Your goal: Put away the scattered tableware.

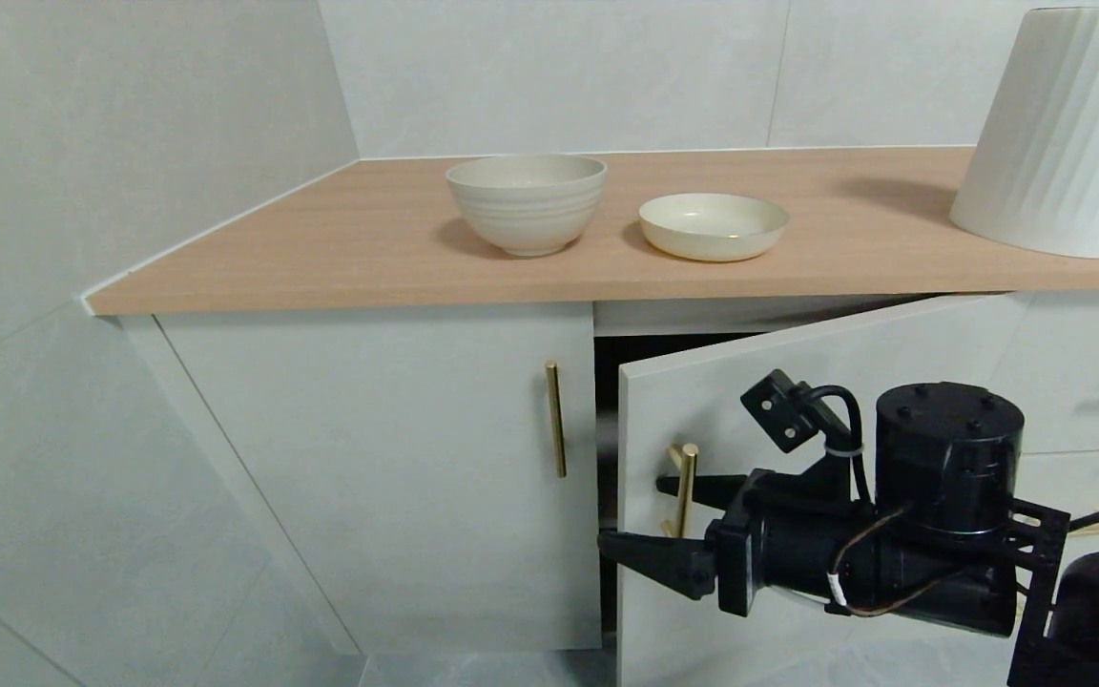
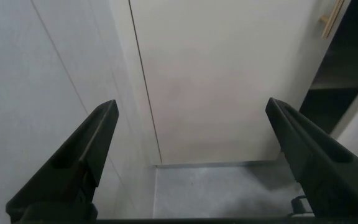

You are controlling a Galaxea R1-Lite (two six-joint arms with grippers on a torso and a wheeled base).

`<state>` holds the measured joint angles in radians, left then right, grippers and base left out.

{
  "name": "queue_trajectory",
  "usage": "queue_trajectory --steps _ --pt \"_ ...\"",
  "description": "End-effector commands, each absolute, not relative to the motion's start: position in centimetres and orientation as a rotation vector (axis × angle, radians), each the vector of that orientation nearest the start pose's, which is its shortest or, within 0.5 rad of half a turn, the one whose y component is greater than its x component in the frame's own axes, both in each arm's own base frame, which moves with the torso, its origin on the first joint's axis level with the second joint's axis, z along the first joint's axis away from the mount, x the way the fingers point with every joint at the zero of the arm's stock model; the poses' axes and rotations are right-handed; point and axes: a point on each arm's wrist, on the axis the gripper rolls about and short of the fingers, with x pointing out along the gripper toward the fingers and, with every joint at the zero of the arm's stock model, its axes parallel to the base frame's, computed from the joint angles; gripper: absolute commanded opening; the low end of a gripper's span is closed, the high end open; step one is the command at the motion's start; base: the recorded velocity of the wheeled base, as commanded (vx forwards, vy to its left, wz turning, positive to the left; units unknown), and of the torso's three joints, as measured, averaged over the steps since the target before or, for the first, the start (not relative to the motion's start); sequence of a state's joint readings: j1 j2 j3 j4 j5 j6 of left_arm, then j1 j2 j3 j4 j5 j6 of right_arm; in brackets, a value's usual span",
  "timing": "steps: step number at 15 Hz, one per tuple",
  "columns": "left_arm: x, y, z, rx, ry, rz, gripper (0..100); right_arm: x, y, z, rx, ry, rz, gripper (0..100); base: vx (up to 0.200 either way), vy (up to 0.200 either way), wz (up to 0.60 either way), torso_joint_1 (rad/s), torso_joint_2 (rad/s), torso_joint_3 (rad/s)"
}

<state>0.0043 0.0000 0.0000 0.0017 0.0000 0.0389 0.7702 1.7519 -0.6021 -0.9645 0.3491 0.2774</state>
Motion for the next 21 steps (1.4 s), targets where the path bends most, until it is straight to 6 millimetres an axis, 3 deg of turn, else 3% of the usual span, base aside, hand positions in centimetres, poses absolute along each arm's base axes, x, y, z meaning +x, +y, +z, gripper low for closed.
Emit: queue_trajectory --steps 1,8,10,12,13,14,17,18,19,20,21 --pt "-2.3 0.0 7.5 0.034 0.003 0.005 100 20.2 20.6 15.3 0.21 0.323 1.082 100 0.0 0.0 0.0 0.0 0.0 0.0" --pt "-2.5 0.0 8.2 0.02 -0.029 -0.006 100 19.9 20.8 15.2 0.207 0.329 1.09 100 0.0 0.0 0.0 0.0 0.0 0.0" --pt "-3.5 -0.2 11.4 0.023 -0.091 -0.073 100 20.0 20.8 15.1 0.206 0.332 1.09 100 0.0 0.0 0.0 0.0 0.0 0.0" --pt "-3.5 -0.3 16.9 0.016 -0.031 -0.236 100 20.0 20.8 15.0 0.204 0.337 1.089 100 0.0 0.0 0.0 0.0 0.0 0.0" --pt "-3.2 -0.4 17.5 0.017 -0.022 -0.25 100 20.0 20.8 15.0 0.204 0.337 1.089 100 0.0 0.0 0.0 0.0 0.0 0.0" --pt "-1.1 -0.6 21.1 0.011 0.031 -0.321 100 20.0 20.8 15.1 0.204 0.334 1.09 100 0.0 0.0 0.0 0.0 0.0 0.0" --pt "4.5 -1.0 25.6 -0.004 0.105 -0.407 100 19.6 21.0 15.1 0.202 0.336 1.103 100 0.0 0.0 0.0 0.0 0.0 0.0" --pt "6.8 -1.1 26.3 -0.007 0.117 -0.419 100 19.6 21.1 15.0 0.202 0.338 1.104 100 0.0 0.0 0.0 0.0 0.0 0.0" --pt "7.5 -1.1 26.4 -0.008 0.122 -0.424 100 19.6 21.1 15.0 0.201 0.34 1.106 100 0.0 0.0 0.0 0.0 0.0 0.0" --pt "10.7 -1.5 25.9 -0.017 0.16 -0.46 100 19.5 21.2 15.0 0.2 0.341 1.112 100 0.0 0.0 0.0 0.0 0.0 0.0" --pt "12.0 -1.9 25.3 -0.026 0.198 -0.487 100 19.4 21.2 15.0 0.2 0.339 1.11 100 0.0 0.0 0.0 0.0 0.0 0.0"
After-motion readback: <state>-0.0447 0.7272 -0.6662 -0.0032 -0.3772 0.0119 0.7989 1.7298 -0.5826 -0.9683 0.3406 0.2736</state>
